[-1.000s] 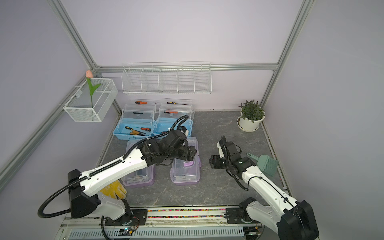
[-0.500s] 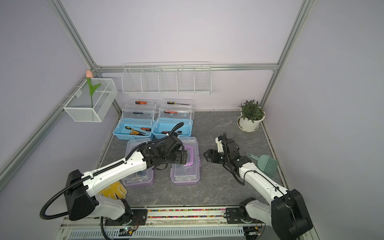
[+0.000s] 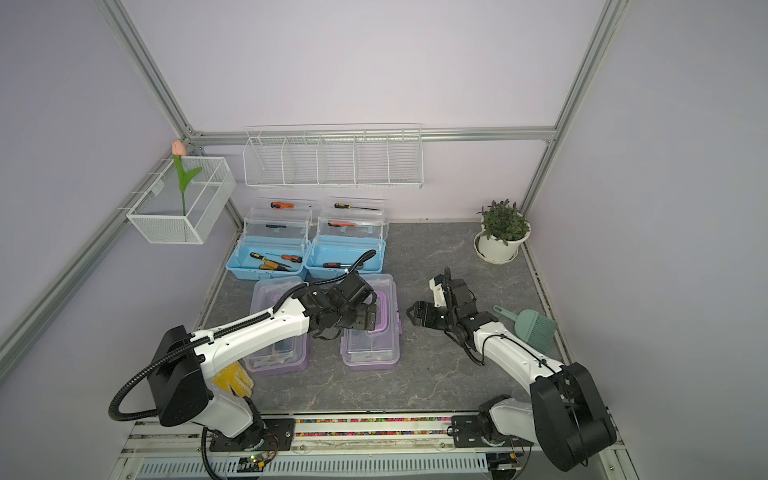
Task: Close toolboxes
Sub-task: Fasten the toolbox latch on the toolbox.
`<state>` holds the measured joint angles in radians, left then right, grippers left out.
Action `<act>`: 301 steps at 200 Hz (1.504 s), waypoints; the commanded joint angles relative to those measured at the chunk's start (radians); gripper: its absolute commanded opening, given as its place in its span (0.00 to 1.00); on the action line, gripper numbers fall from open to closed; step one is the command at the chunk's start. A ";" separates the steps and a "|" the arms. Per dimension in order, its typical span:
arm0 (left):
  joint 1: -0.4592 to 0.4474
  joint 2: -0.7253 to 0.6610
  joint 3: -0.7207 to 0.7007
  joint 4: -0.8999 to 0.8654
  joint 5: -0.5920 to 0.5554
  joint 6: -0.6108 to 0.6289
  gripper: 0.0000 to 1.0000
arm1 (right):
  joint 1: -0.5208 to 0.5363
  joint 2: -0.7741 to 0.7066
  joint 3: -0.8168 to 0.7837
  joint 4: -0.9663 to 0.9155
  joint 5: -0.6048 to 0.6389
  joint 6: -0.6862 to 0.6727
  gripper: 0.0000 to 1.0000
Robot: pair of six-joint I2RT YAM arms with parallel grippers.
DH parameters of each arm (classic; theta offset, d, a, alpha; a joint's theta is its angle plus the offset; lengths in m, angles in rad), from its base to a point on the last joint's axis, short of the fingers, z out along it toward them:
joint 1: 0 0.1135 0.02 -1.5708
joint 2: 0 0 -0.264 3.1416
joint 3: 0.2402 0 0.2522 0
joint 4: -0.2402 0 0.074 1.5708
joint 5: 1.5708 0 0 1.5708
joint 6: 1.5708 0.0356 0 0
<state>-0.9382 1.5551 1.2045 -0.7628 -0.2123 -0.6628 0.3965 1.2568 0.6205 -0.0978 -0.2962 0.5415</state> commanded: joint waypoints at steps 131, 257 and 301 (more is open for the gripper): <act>0.216 -0.237 -0.409 0.203 0.171 -0.088 0.76 | -0.056 0.196 -0.231 0.717 -0.452 0.253 0.95; 0.222 -0.255 -0.436 0.232 0.182 -0.095 0.72 | 0.063 0.536 -0.220 1.297 -0.436 0.555 0.94; 0.222 -0.254 -0.430 0.233 0.183 -0.092 0.72 | 0.085 0.585 -0.211 1.431 -0.450 0.679 0.91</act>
<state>-0.7265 1.2629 0.8261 -0.4110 -0.0330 -0.7223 0.4664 1.8137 0.3943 1.2125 -0.7334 1.1015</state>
